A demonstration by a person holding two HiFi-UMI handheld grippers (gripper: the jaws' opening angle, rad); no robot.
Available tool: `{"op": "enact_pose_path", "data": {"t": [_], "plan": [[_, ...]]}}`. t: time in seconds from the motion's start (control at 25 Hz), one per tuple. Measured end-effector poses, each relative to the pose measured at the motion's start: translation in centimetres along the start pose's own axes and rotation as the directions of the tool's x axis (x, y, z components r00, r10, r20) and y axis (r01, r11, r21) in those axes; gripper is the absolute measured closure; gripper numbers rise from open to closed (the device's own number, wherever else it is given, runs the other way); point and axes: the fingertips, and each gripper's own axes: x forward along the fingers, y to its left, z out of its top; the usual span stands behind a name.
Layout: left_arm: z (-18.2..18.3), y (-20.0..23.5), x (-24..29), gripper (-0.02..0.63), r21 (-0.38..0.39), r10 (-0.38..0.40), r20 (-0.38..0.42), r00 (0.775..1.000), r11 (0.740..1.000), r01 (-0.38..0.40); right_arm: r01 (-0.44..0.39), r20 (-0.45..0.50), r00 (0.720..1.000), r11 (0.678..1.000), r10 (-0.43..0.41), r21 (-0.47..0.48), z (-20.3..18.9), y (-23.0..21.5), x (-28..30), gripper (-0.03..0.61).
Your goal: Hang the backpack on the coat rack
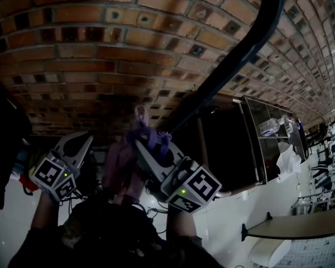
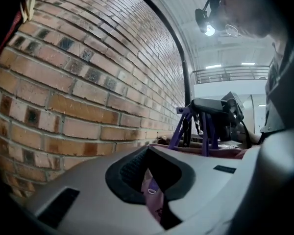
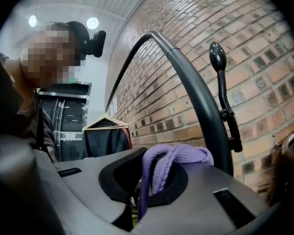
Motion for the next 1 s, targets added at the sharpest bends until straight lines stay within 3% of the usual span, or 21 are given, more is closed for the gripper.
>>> {"op": "enact_pose_path", "data": {"t": [0.68, 1.0], "plan": [[-0.9, -2.0, 0.6, 0.577, 0.002, -0.004, -0.031, 1.000, 1.000, 0.004, 0.024, -0.043, 0.999, 0.997, -0.021, 0.068, -4.6, -1.4, -2.5, 0.578], [-1.4, -2.9, 0.6, 0.576, -0.005, -0.014, -0.036, 0.999, 1.000, 0.014, 0.030, -0.046, 0.999, 0.999, -0.028, 0.043, -6.0, -1.6, -3.4, 0.578]]}}
